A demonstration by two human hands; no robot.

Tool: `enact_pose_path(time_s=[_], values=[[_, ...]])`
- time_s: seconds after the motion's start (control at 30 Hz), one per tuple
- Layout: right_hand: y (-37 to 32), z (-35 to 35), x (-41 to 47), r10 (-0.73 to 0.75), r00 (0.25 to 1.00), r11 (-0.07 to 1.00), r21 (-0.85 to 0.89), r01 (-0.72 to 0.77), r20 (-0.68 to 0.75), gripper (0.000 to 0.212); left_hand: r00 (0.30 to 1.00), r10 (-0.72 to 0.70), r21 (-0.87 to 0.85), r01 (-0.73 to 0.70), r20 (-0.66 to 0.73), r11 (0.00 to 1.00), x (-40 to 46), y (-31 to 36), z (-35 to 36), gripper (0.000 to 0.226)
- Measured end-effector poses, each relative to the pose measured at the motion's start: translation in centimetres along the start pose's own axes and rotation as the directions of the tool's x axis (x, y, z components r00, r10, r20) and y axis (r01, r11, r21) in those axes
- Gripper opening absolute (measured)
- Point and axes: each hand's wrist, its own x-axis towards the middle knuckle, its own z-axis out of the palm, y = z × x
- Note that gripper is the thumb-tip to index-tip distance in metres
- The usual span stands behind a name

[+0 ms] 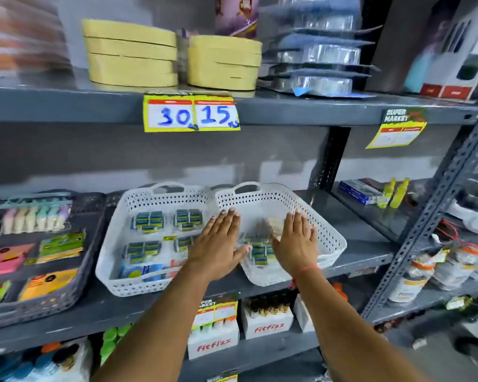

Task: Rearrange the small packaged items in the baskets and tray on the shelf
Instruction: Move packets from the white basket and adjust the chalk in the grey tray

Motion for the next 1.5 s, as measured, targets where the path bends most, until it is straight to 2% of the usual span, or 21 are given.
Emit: enact_pose_path(time_s=[0.1, 0.2, 0.37, 0.53, 0.7, 0.8, 0.97, 1.2, 1.33, 1.5], values=[[0.5, 1.2, 2.8, 0.134, 0.972, 0.971, 0.168, -0.167, 0.193, 0.074, 0.992, -0.047, 0.011, 0.046, 0.120, 0.999, 2.1, -0.3, 1.1, 0.075], [0.0, 2.1, 4.8, 0.179, 0.945, 0.956, 0.180, -0.233, 0.274, 0.074, 0.965, -0.086, 0.036, 0.079, 0.247, 0.996, 3.1, -0.6, 2.3, 0.076], [0.5, 3.5, 6.6, 0.300, 0.877, 0.902, 0.188, -0.389, 0.377, 0.067, 0.967, -0.117, -0.027, 0.126, 0.225, 0.992, 3.2, -0.8, 3.6, 0.075], [1.0, 4.6, 7.8, 0.342, 0.832, 0.841, 0.253, -0.478, 0.437, 0.078, 0.969, -0.115, -0.047, 0.129, 0.220, 0.991, 3.3, -1.0, 4.1, 0.075], [1.0, 3.5, 7.2, 0.401, 0.819, 0.816, 0.246, -0.523, 0.411, 0.088, 0.968, -0.118, -0.048, 0.131, 0.221, 0.990, 3.3, -1.1, 4.4, 0.074], [0.8, 3.1, 6.9, 0.407, 0.836, 0.826, 0.242, -0.509, 0.368, 0.096, 0.968, -0.114, -0.048, 0.128, 0.221, 0.991, 3.2, -1.1, 4.3, 0.074], [0.6, 3.0, 6.8, 0.401, 0.868, 0.838, 0.264, -0.477, 0.294, 0.095, 0.969, -0.122, -0.048, 0.135, 0.215, 0.990, 3.1, -1.1, 4.2, 0.075], [0.7, 2.0, 7.2, 0.402, 0.871, 0.713, 0.500, -0.491, 0.281, 0.087, 0.967, -0.115, -0.026, 0.124, 0.226, 0.992, 3.0, -0.9, 3.5, 0.074], [-1.7, 0.3, 8.2, 0.323, 0.923, 0.718, 0.580, -0.384, 0.211, 0.086, 0.968, -0.110, 0.049, 0.101, 0.227, 0.994, 2.4, -1.5, 2.8, 0.076], [-8.2, -0.6, 7.8, 0.111, 0.993, 0.817, 0.565, -0.116, 0.042, 0.086, 0.958, -0.189, 0.112, 0.168, 0.215, 0.979, 0.1, -5.4, 1.4, 0.080]])
